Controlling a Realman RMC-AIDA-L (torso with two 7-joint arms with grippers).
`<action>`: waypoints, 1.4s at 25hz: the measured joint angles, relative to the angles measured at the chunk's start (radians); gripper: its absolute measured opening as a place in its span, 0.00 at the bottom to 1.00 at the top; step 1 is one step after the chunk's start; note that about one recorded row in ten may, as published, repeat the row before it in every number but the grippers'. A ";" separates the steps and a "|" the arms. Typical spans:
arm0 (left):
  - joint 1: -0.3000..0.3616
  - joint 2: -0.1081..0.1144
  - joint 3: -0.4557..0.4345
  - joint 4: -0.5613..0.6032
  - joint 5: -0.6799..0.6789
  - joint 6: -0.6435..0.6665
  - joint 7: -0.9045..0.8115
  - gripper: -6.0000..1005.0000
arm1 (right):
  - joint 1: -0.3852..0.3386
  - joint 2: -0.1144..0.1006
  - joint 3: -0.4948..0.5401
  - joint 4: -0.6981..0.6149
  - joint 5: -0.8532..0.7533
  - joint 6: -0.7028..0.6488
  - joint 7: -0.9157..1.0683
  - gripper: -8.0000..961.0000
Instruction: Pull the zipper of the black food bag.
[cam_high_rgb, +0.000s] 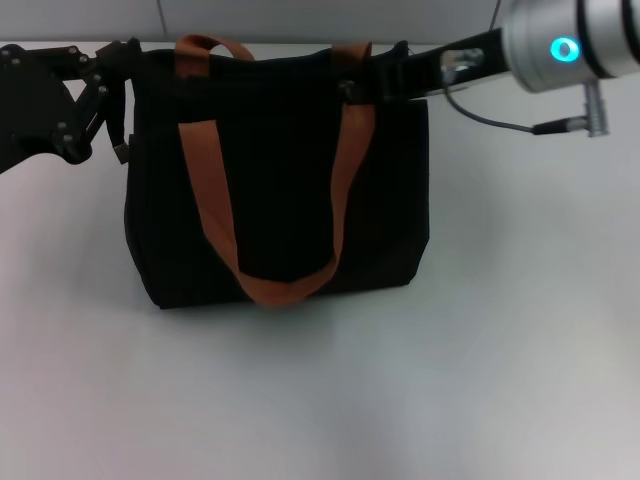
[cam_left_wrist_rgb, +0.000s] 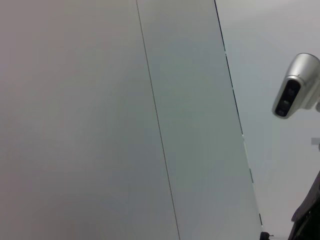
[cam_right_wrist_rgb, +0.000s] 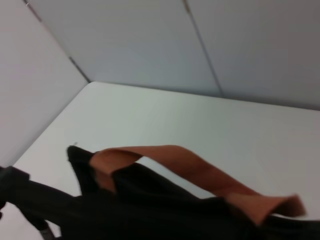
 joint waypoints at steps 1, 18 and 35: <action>0.001 0.000 0.000 0.000 0.000 -0.001 0.000 0.06 | -0.021 0.000 0.011 -0.021 -0.004 -0.005 0.000 0.01; 0.008 -0.001 0.004 -0.001 -0.001 0.002 -0.007 0.07 | -0.182 -0.001 0.110 -0.012 0.354 0.058 -0.325 0.04; 0.015 0.001 0.015 -0.003 0.052 -0.002 -0.074 0.07 | -0.243 -0.035 0.281 0.721 0.879 -0.548 -1.697 0.69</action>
